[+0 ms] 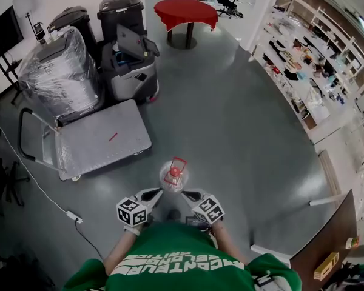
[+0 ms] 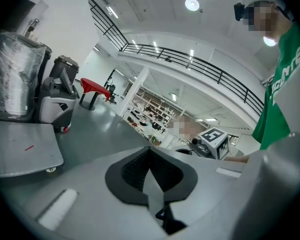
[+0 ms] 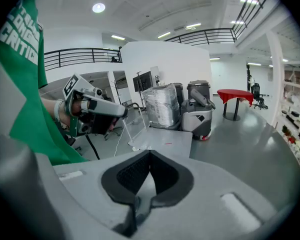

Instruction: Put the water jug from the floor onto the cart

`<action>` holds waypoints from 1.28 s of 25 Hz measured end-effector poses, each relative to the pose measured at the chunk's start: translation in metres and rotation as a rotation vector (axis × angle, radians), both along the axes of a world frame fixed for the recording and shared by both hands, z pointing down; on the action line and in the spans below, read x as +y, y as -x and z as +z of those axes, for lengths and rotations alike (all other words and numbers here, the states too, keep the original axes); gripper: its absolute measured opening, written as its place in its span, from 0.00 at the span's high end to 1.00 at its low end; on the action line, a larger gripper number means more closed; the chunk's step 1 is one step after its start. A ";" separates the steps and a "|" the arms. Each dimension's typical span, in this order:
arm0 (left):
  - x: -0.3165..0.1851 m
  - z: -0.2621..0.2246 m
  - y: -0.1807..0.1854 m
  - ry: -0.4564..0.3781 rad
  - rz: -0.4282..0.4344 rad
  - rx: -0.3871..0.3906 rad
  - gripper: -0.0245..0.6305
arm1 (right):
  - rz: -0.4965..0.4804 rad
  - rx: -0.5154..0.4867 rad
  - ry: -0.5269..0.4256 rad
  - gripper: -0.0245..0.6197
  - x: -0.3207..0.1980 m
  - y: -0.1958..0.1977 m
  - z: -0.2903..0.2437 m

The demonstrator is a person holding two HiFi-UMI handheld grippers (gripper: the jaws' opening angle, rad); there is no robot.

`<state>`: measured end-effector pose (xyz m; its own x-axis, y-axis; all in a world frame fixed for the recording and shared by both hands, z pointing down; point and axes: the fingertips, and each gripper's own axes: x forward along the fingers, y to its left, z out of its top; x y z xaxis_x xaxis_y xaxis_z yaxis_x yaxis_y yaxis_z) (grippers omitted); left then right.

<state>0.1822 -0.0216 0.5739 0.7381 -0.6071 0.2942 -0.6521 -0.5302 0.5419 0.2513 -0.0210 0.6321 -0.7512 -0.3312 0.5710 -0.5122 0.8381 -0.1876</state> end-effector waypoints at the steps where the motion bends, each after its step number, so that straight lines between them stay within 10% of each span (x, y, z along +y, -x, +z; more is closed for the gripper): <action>1: 0.000 0.002 0.005 0.005 -0.003 0.002 0.95 | -0.003 0.002 0.003 0.97 -0.002 0.004 0.002; 32: -0.106 -0.001 0.252 -0.032 -0.011 0.073 0.95 | -0.038 0.099 -0.012 0.97 -0.082 0.248 -0.008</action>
<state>-0.0695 -0.1277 0.5727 0.7503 -0.6235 0.2197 -0.6170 -0.5413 0.5712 0.0036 -0.1035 0.6237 -0.7032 -0.3107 0.6395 -0.4956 0.8592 -0.1275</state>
